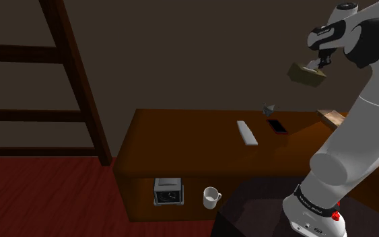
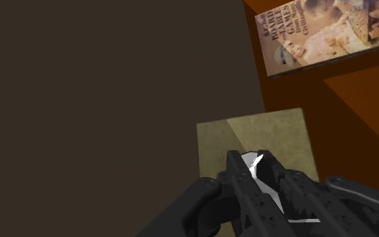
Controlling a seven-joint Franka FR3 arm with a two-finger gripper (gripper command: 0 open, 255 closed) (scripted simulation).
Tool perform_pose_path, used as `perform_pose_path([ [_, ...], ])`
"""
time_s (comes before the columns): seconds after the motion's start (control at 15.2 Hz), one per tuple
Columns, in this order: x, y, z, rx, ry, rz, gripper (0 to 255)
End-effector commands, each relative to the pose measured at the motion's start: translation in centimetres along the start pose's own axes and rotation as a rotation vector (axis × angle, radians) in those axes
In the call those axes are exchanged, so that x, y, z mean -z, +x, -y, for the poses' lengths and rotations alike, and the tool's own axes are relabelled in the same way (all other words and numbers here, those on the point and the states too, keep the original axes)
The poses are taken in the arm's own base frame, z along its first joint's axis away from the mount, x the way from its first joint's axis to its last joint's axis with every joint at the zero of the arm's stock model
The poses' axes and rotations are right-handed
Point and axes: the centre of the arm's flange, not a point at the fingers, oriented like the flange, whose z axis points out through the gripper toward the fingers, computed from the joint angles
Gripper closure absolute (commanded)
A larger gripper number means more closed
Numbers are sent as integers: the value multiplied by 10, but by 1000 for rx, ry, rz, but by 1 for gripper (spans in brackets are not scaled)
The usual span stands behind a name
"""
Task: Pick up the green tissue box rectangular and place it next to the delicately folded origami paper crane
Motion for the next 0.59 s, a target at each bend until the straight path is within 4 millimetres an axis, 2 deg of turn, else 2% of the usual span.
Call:
perform_pose_path([
  [0.0,-9,-1,4,-2,-2,1,255],
  [0.53,-45,11,24,-2,-2,1,255],
])
